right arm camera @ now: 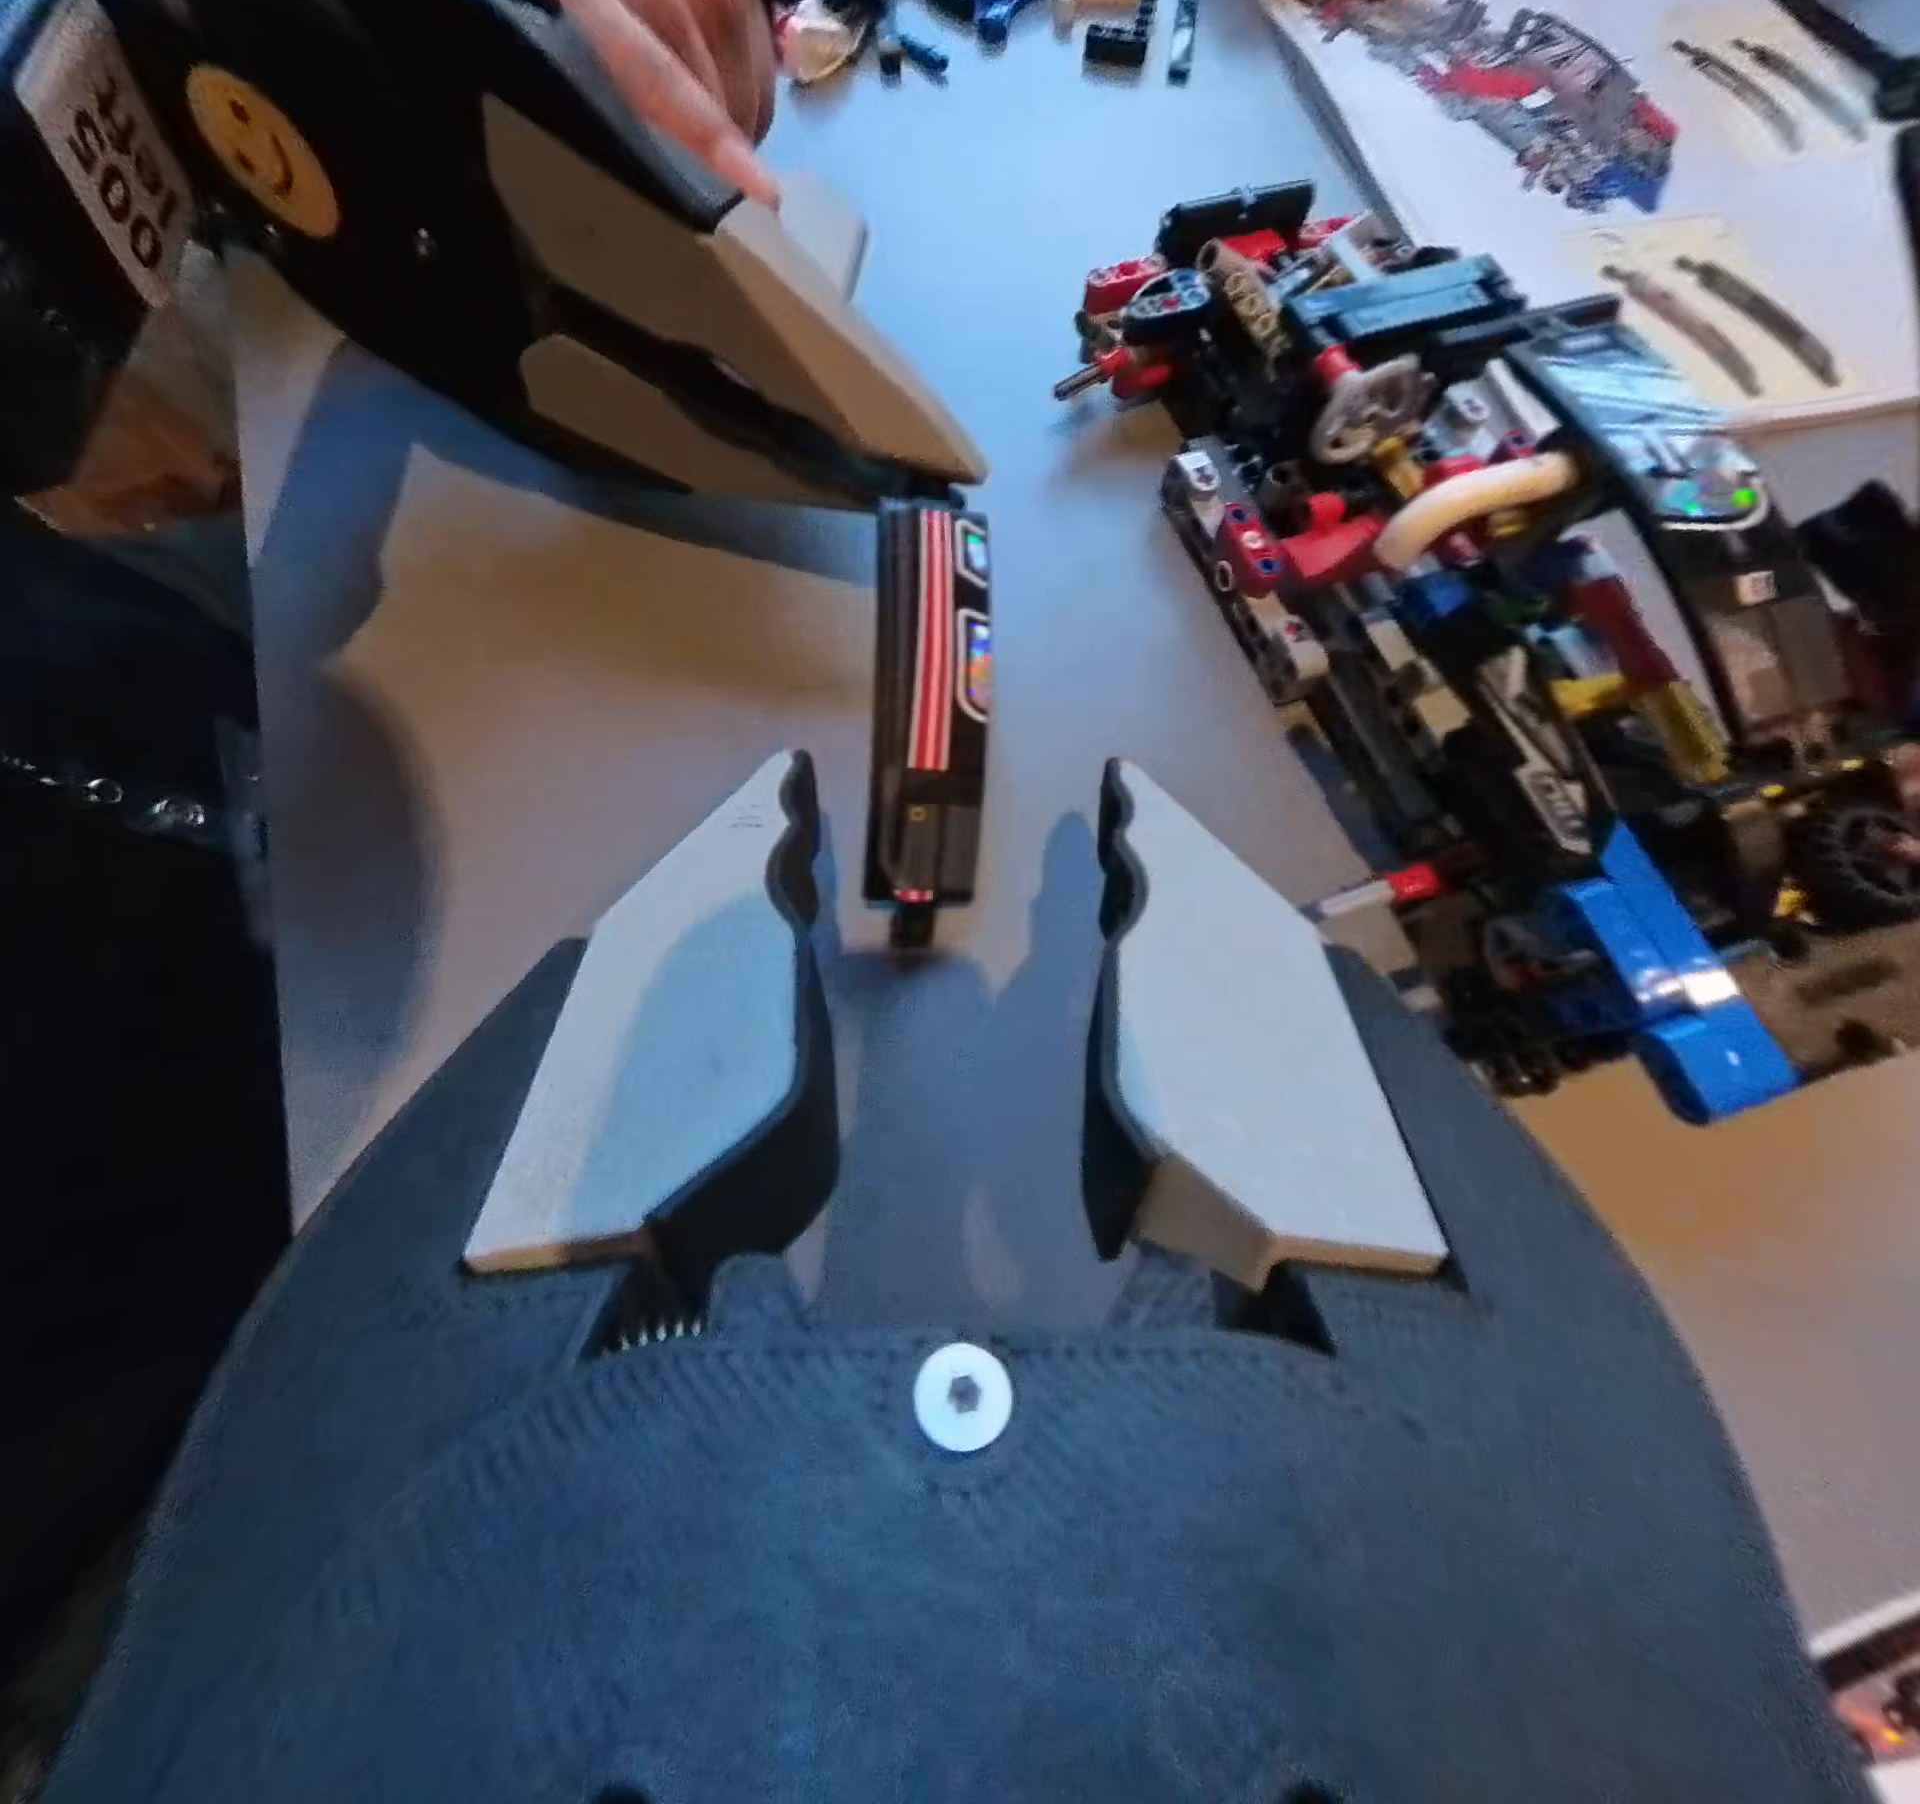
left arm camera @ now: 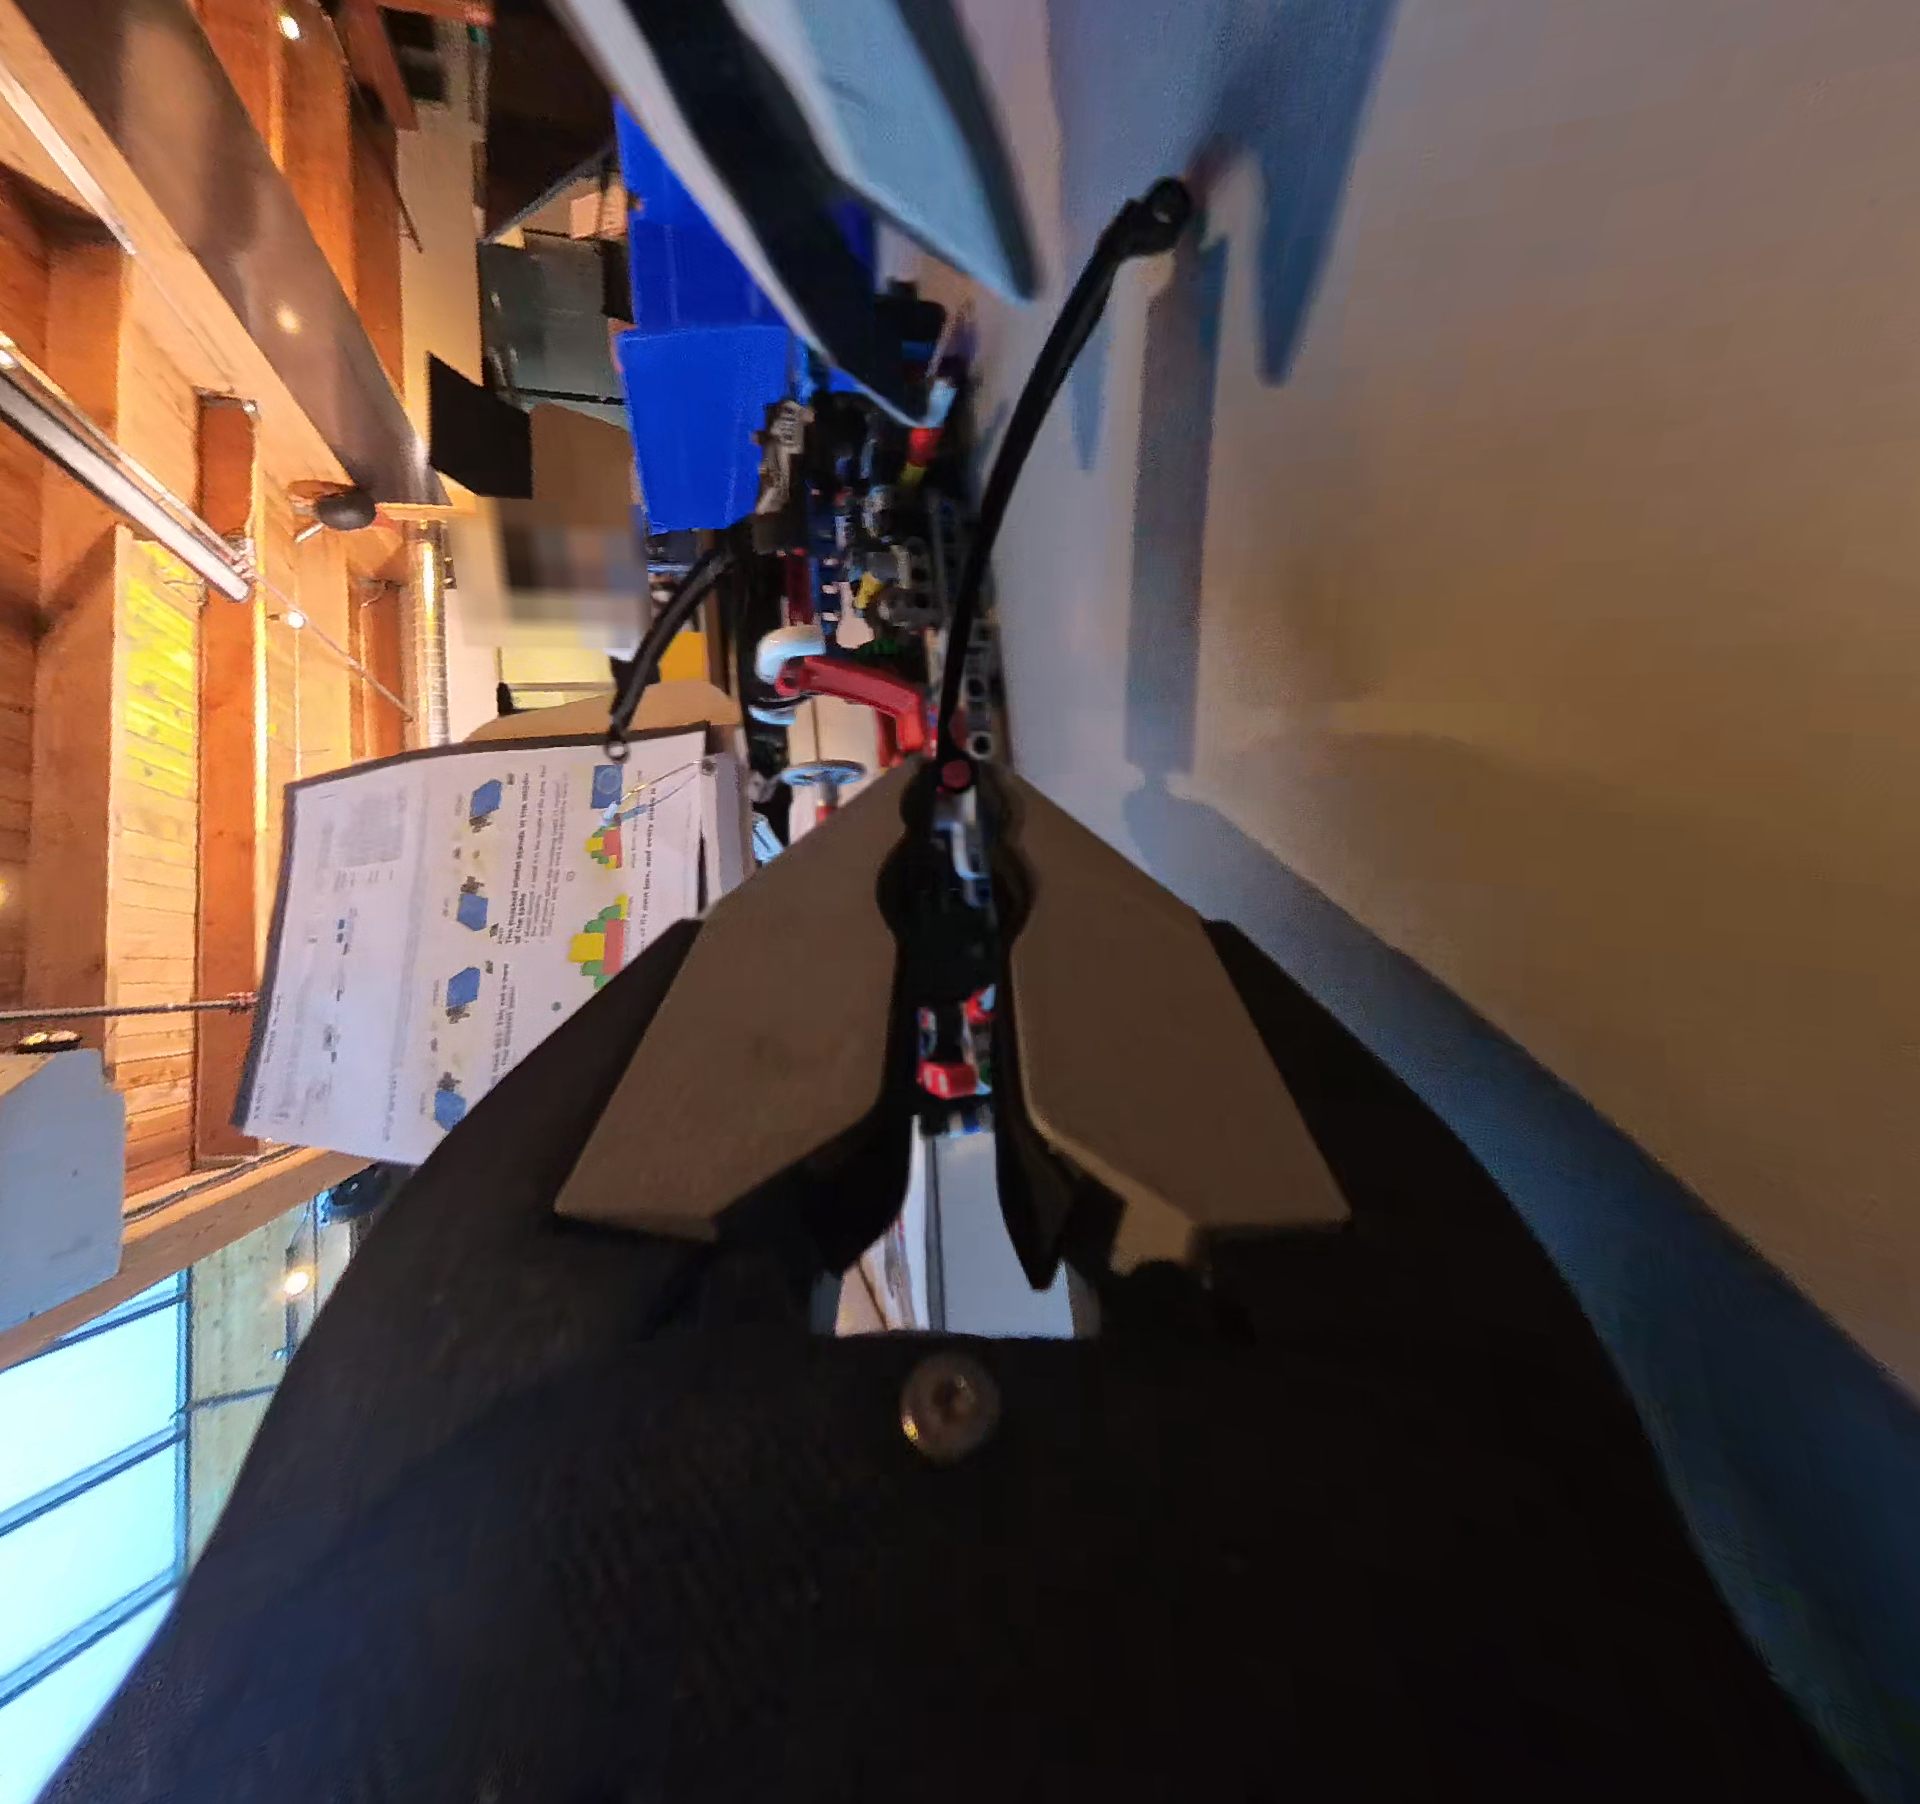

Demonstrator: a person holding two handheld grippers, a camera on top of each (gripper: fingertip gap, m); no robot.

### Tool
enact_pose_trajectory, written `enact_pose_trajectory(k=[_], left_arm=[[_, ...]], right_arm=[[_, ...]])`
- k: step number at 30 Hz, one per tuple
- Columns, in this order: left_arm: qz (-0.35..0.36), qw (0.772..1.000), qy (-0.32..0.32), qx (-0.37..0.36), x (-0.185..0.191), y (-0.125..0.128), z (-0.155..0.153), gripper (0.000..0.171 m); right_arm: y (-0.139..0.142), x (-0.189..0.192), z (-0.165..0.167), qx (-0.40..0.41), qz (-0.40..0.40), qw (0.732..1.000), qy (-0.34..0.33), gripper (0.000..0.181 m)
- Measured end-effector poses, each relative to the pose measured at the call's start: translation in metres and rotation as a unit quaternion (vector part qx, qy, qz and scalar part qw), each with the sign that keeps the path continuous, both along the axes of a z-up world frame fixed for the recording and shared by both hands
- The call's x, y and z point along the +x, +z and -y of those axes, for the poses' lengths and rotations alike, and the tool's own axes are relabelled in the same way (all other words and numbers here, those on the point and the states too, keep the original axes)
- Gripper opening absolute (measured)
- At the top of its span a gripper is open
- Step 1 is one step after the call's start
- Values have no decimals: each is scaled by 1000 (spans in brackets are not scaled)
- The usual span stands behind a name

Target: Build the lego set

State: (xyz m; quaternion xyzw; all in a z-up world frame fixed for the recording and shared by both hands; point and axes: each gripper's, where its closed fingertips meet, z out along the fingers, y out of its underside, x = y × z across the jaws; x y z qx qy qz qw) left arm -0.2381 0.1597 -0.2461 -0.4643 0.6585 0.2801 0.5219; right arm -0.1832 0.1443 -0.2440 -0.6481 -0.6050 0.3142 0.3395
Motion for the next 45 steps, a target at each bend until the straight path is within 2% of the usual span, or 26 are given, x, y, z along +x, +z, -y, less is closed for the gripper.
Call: enact_pose_trajectory(k=[4,6,14,16,19,21,26,31,33,35,38,39,41,45], left_arm=[[24,999,7,28,8,20,-10,4],[31,999,5,40,12,28,-13,4],[61,996,7,60,24,47,-19,4],[62,996,6,64,27,50,-20,4],[61,996,3,70,29,52,-19,4],[59,996,2,71,31,52,-18,4],[58,996,5,71,32,49,-15,4],[74,997,28,-9,26,34,-16,6],[94,992,52,-67,18,29,-18,17],[119,977,96,-148,5,21,-23,26],[177,937,158,-256,-13,15,-29,48],[196,925,170,-279,-17,14,-29,48],[236,909,178,-294,-23,19,-33,53],[258,899,182,-305,-39,25,-44,56]], right_arm=[[-11,-9,1,-5,31,999,-6,43],[-13,-8,-9,2,33,999,-30,23],[20,4,-23,27,-74,995,-62,23],[23,10,-28,40,-82,993,-78,41],[24,16,-26,40,-79,993,-75,46],[23,17,-22,45,-74,994,-70,43],[22,11,-20,70,-56,993,-72,22],[22,16,-27,112,-44,988,-93,21],[18,23,-31,134,-20,986,-96,21],[8,29,-30,132,11,988,-78,21],[-8,29,-15,106,36,993,-30,21],[-11,25,-10,104,35,994,-16,21],[-19,18,-5,105,43,994,1,9],[-29,7,-1,105,69,992,19,24]])
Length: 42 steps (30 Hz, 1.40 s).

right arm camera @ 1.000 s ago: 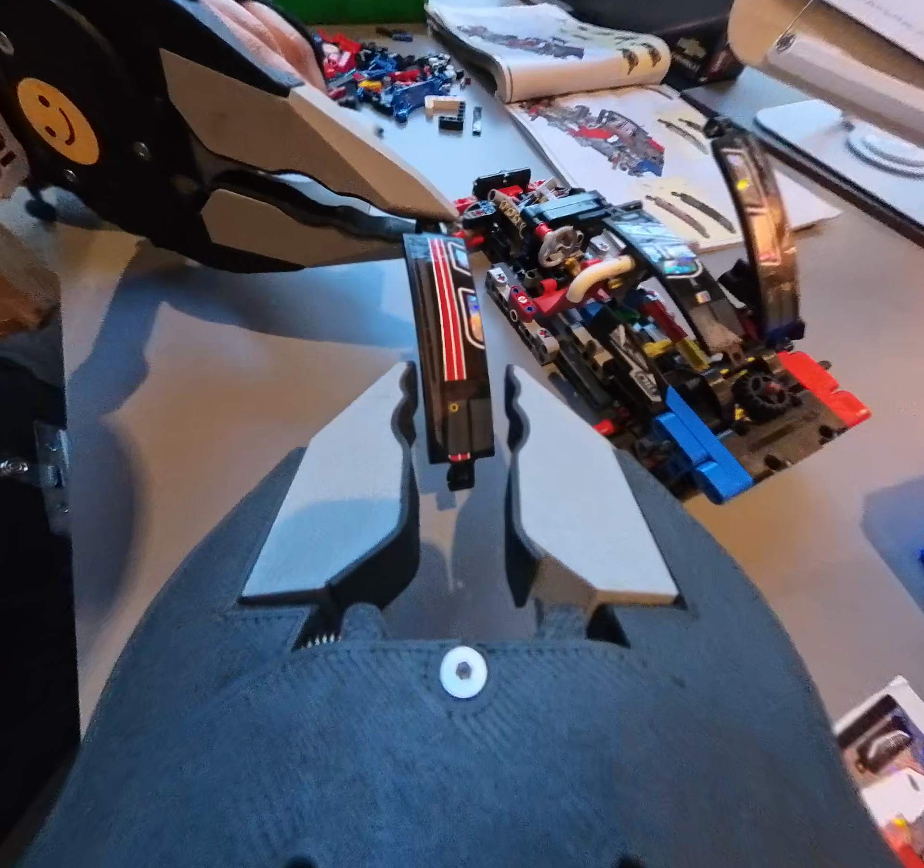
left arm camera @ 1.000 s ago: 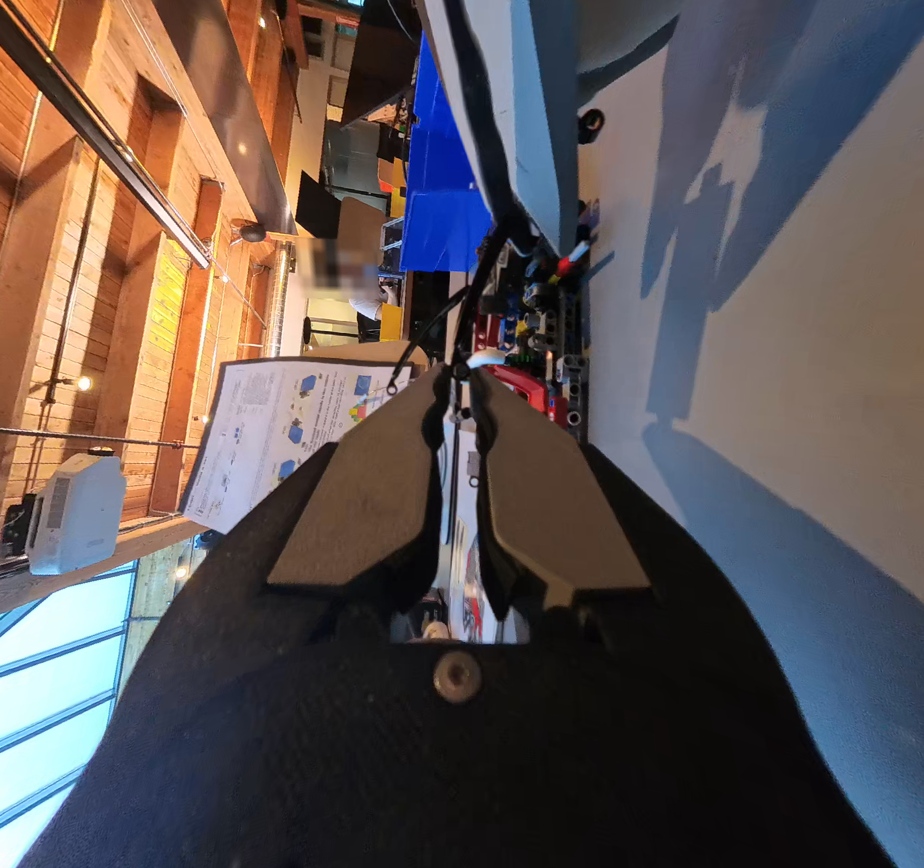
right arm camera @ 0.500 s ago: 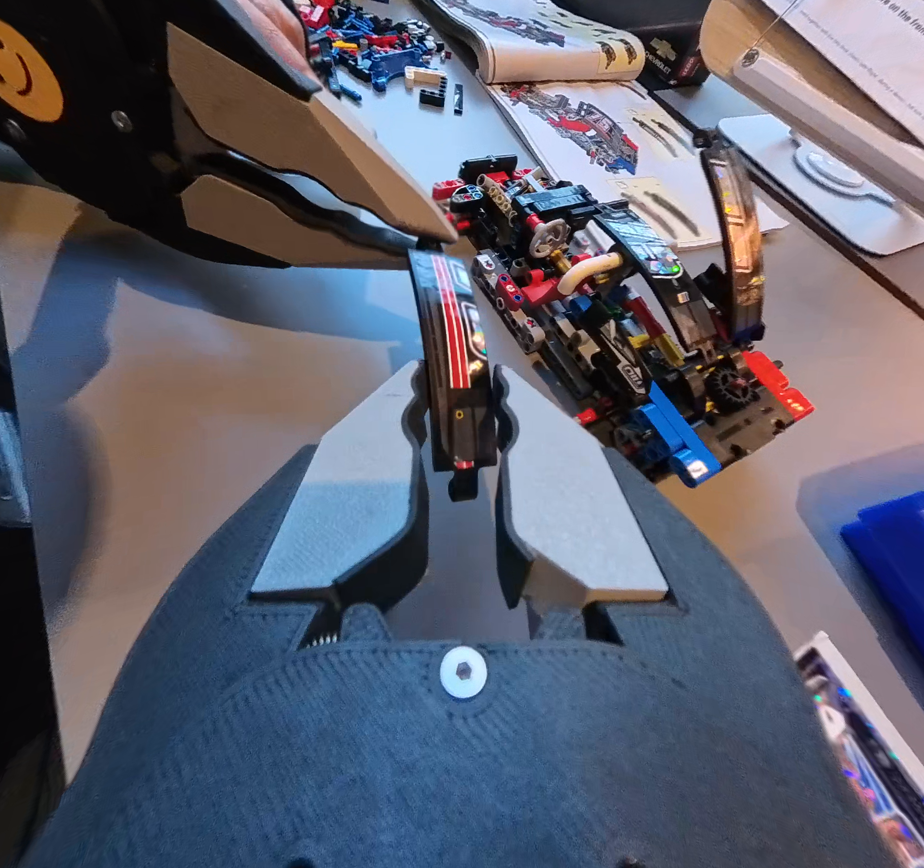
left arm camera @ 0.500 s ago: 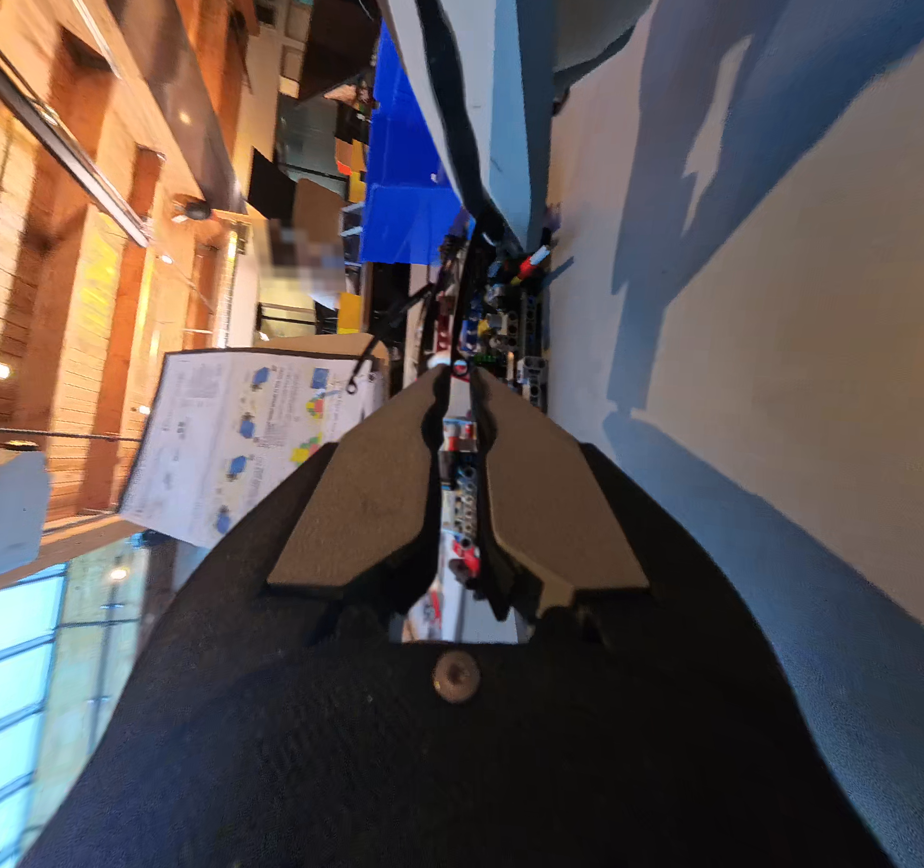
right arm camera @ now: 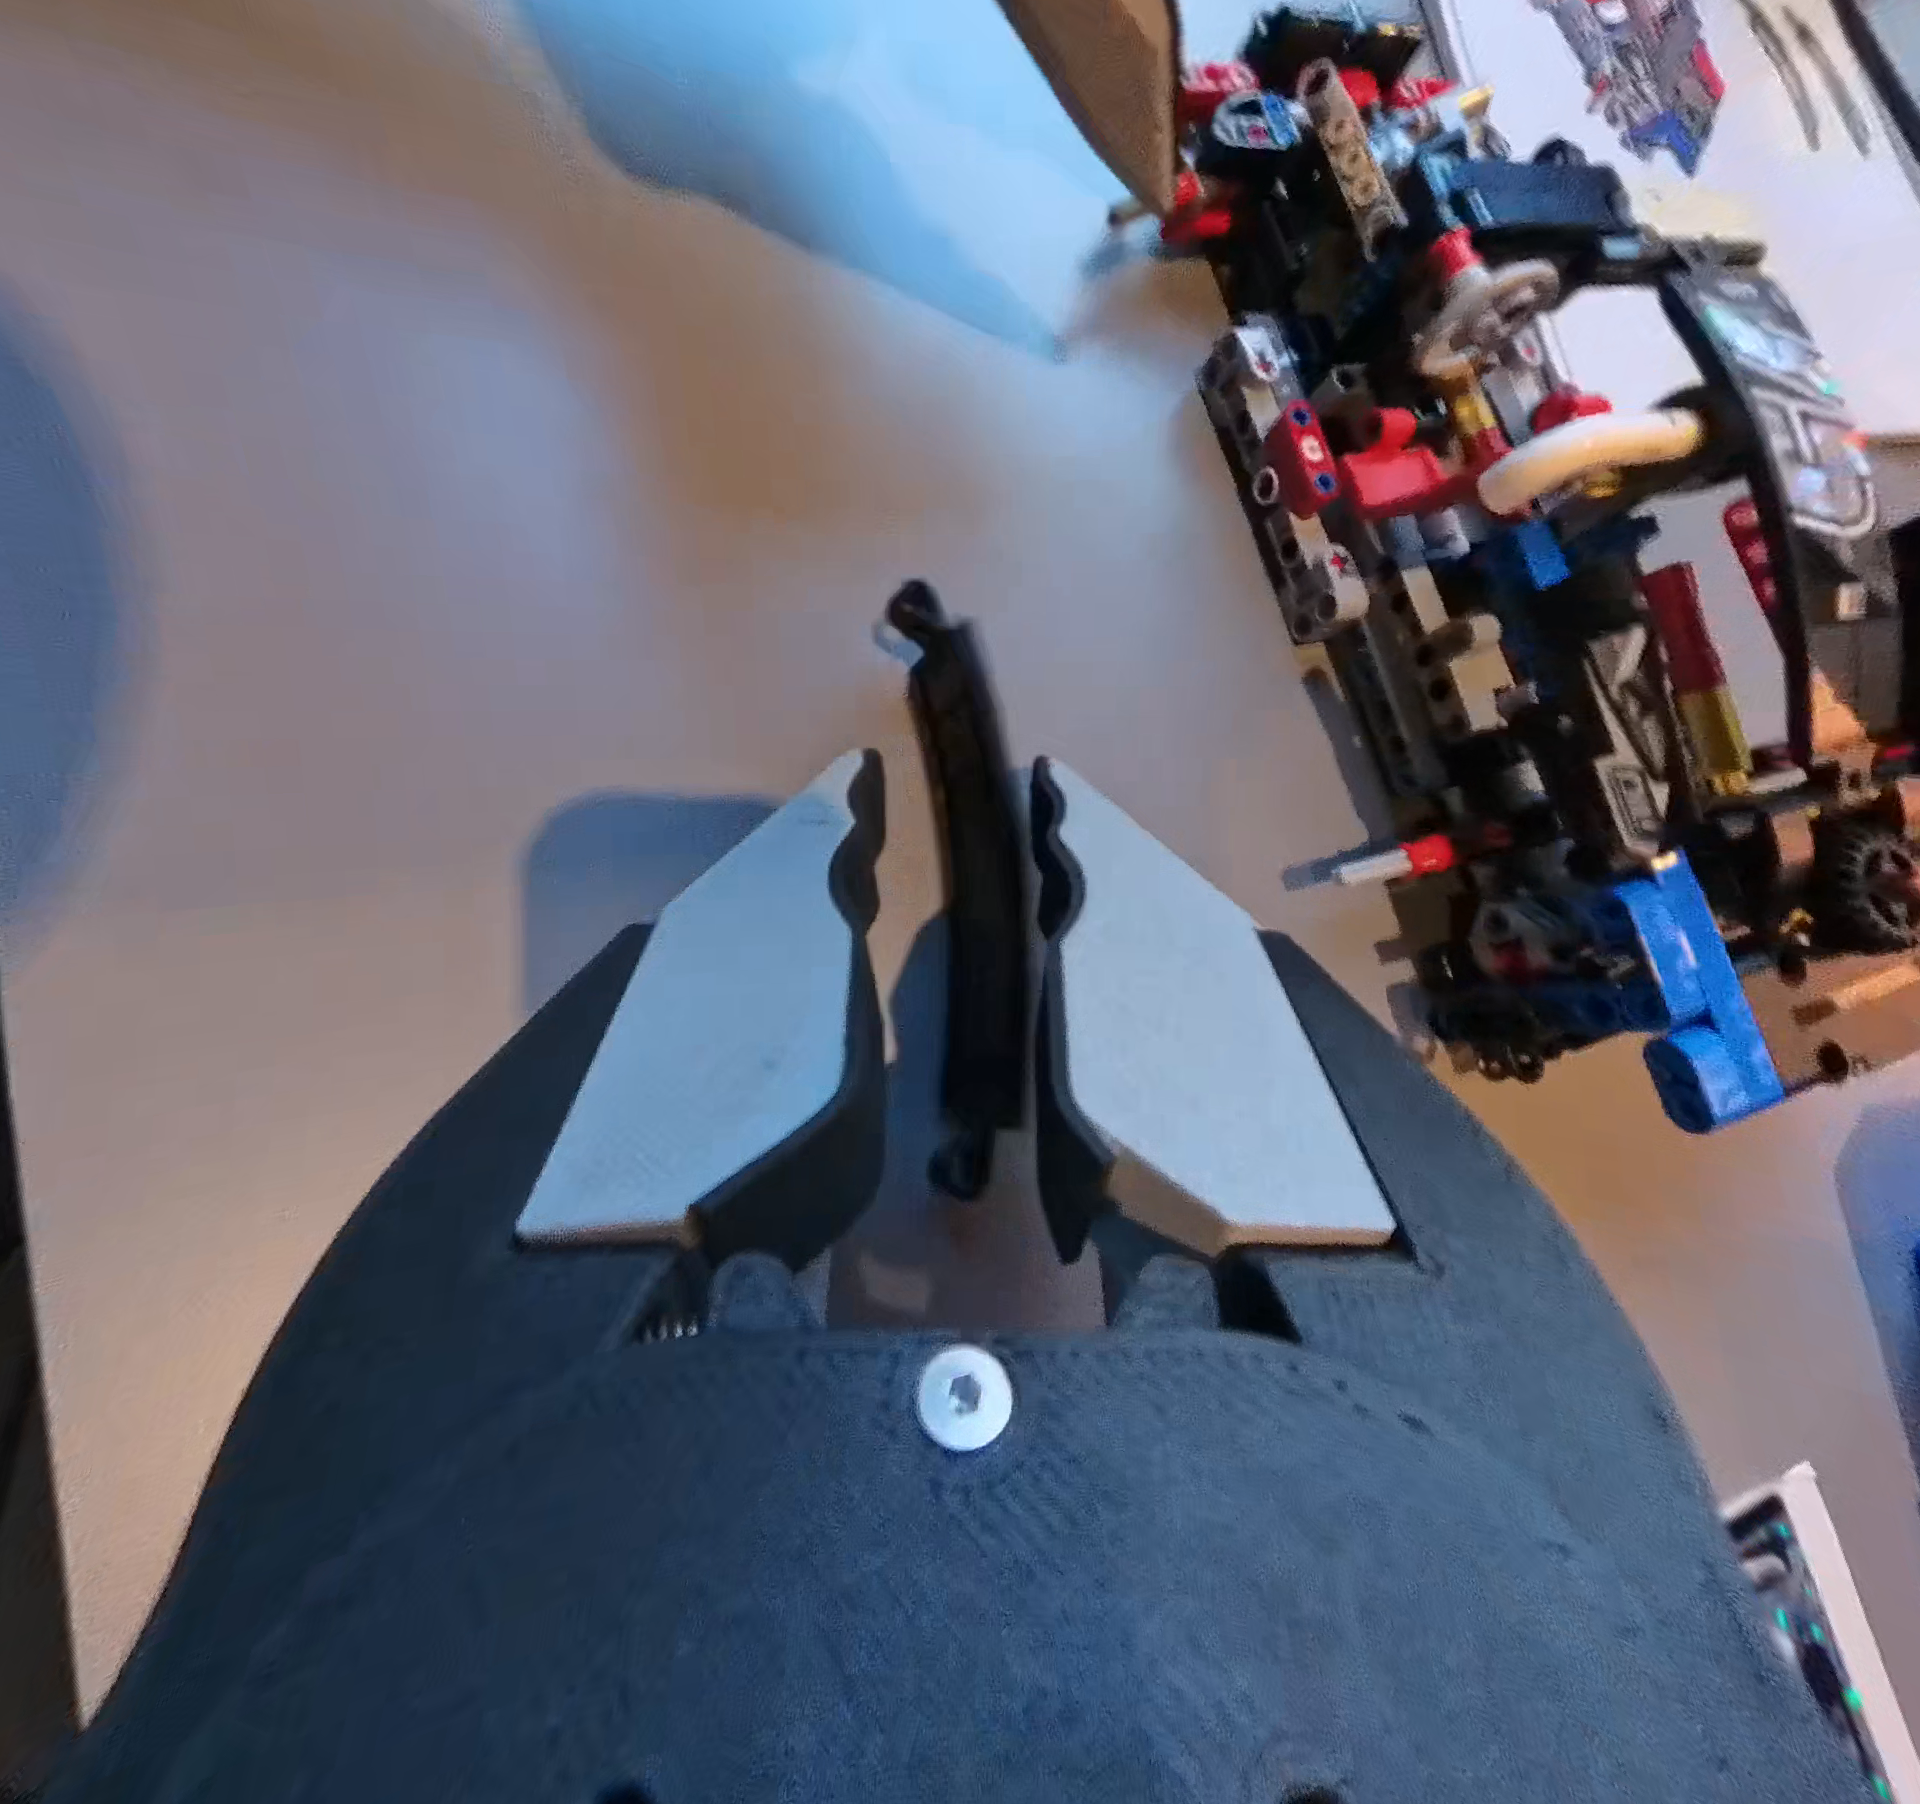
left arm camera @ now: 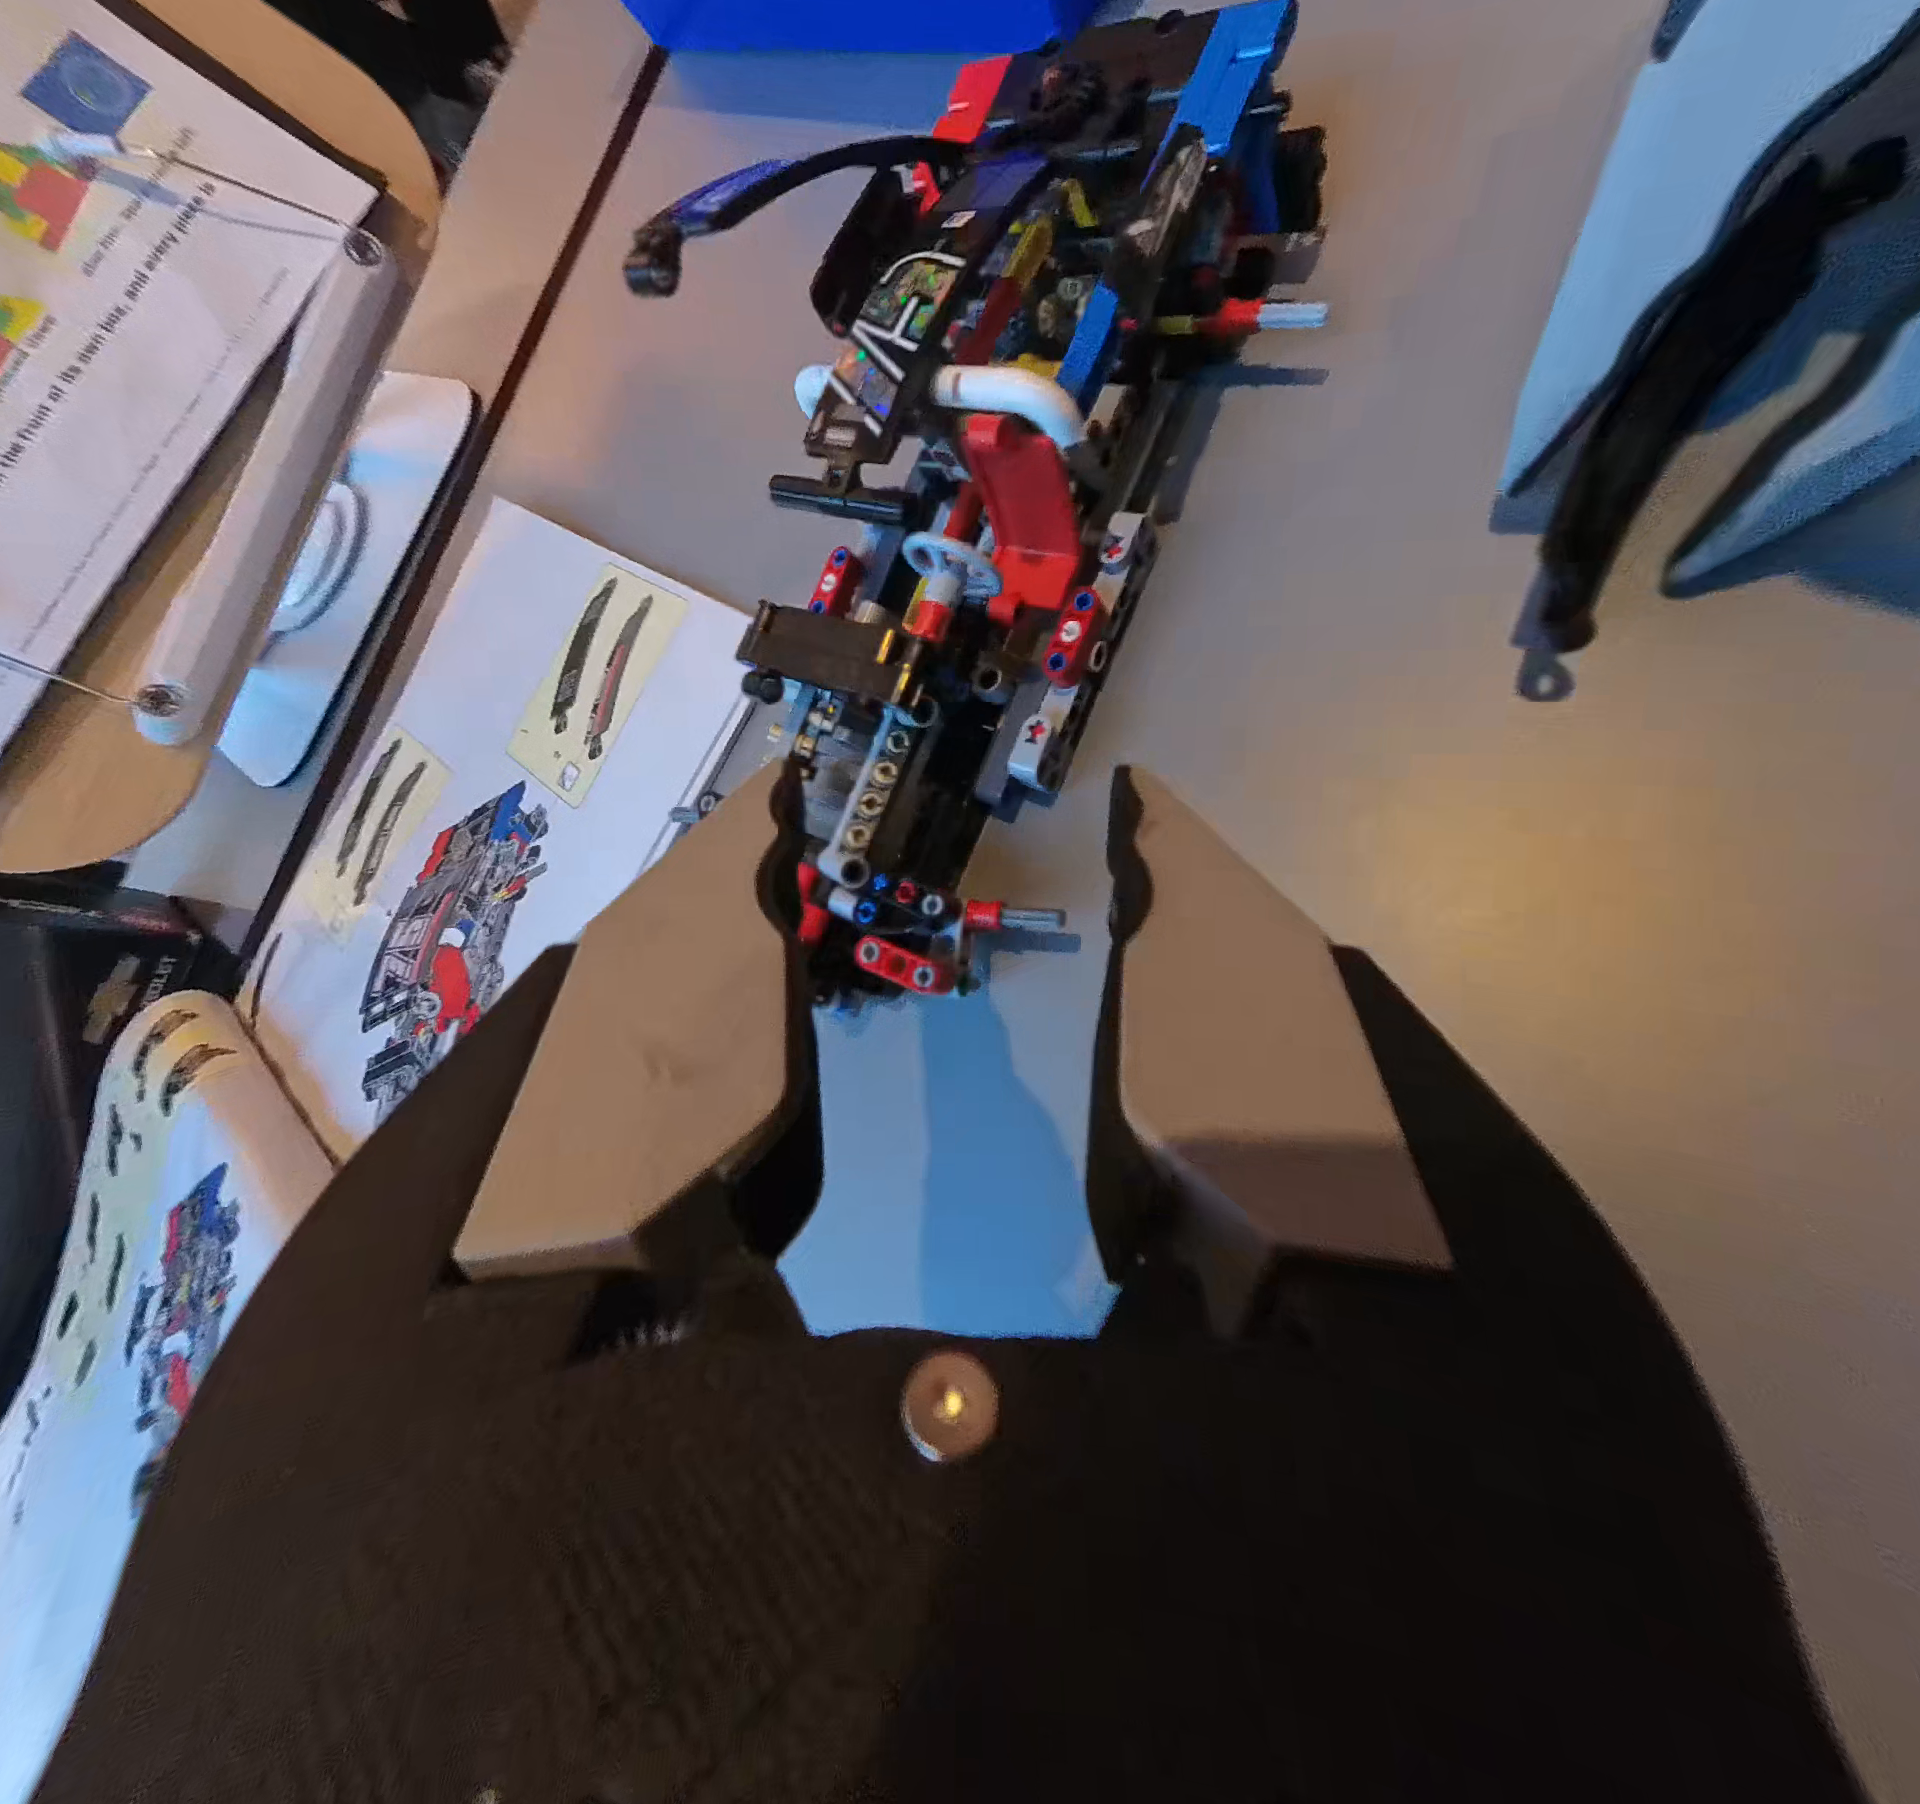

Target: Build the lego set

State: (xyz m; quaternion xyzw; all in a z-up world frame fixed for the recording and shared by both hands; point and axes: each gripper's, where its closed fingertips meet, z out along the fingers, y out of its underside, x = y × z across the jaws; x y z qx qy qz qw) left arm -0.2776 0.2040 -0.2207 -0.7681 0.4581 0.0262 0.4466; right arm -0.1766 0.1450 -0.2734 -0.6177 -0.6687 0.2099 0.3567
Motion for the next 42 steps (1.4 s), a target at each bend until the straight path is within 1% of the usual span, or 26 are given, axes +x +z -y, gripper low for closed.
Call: enact_pose_trajectory(k=[2,4,6,9,10,13,16,19,20,22,23,24,25,27,29,30,32,33,35,36,37,38,40,42], left_arm=[[12,1000,-7,-23,-4,-1,-8,60],[32,998,-23,-48,-3,1,-18,68],[52,996,-38,-68,1,5,-30,69],[74,989,-66,-110,14,10,-48,83],[77,986,-81,-125,20,10,-53,83],[72,977,-110,-167,30,2,-65,84],[62,965,-129,-222,37,-11,-62,84],[47,955,-136,-260,40,-24,-51,65],[43,955,-130,-262,40,-28,-48,60],[36,965,-103,-238,38,-29,-50,56],[40,966,-101,-236,40,-29,-46,47],[45,965,-92,-241,42,-30,-42,41],[53,967,-76,-238,43,-29,-42,43],[60,967,-69,-238,46,-29,-38,54],[62,968,-69,-231,46,-29,-39,54],[69,968,-70,-233,46,-28,-39,55],[86,964,-70,-241,47,-27,-39,55],[94,963,-71,-244,48,-26,-38,57],[105,961,-72,-247,48,-25,-38,59],[107,960,-72,-246,48,-25,-39,59],[107,961,-73,-246,47,-25,-39,59],[106,961,-74,-245,46,-25,-39,60],[102,962,-77,-243,44,-26,-39,59],[100,961,-80,-244,44,-26,-39,58]], right_arm=[[5,-2,2,-4,-11,1000,8,27],[12,-1,5,-4,-24,1000,16,33],[18,3,5,7,-33,999,18,36],[32,15,-11,37,-49,998,-14,35],[38,20,-20,38,-57,997,-30,34],[56,31,-52,30,-84,992,-92,34],[70,39,-82,26,-106,984,-143,37],[78,38,-105,37,-113,976,-181,38],[81,35,-112,49,-113,974,-191,39],[88,25,-119,77,-106,972,-194,42],[90,20,-124,98,-92,972,-195,44],[91,15,-130,124,-71,970,-196,47],[90,9,-135,146,-47,970,-190,50],[84,-6,-138,176,6,971,-159,58],[75,-14,-146,206,58,966,-142,66],[70,-17,-149,217,81,963,-137,73],[64,-22,-158,239,113,954,-140,70],[64,-25,-159,251,117,951,-139,72],[72,-29,-163,283,101,942,-150,66],[77,-28,-166,299,88,936,-164,66],[82,-24,-168,307,67,932,-183,61],[89,-20,-170,309,41,928,-203,50],[102,-6,-176,297,-15,922,-248,43],[106,9,-184,261,-55,919,-291,44]])
